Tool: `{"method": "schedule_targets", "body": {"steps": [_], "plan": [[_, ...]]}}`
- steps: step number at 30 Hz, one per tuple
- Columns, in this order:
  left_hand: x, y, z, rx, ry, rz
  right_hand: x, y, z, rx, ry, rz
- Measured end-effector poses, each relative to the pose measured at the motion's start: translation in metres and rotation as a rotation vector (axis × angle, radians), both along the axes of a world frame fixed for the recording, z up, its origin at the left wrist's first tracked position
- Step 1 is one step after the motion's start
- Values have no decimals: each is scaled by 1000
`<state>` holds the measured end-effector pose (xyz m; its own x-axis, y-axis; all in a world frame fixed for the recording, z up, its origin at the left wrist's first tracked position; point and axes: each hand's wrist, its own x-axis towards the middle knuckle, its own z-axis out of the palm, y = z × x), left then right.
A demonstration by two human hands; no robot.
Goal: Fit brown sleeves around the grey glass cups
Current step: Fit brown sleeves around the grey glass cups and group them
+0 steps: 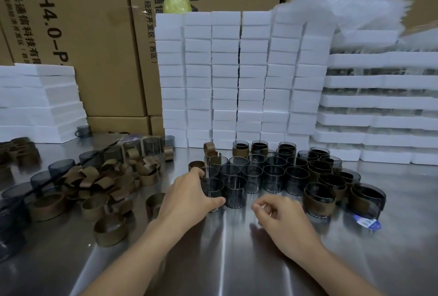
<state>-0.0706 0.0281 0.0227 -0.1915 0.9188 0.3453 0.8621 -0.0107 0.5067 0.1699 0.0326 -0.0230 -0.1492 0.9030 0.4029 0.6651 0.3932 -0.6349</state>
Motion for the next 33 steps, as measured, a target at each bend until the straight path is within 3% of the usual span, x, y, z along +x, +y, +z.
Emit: {"method": "schedule_targets", "body": {"steps": [4,9,19,22,27,30,33], "plan": [[7,-9,14,233,-44,-84,-3,-5,4,66,46,5],[32,-22,20,499,-191,-357,-15,-17,11,221,176,47],[60,-32,23,610,-535,-453,-18,-20,14,384,252,122],[61,-35,31,388,-922,-604,-20,-23,15,414,331,142],[61,-35,33,-338,-1576,-704,-27,-34,22,421,474,194],[60,-33,33,-480,-1721,-741,-30,-43,27,447,417,207],[61,-31,31,-508,-1738,-762,-30,-48,30,436,400,204]]}}
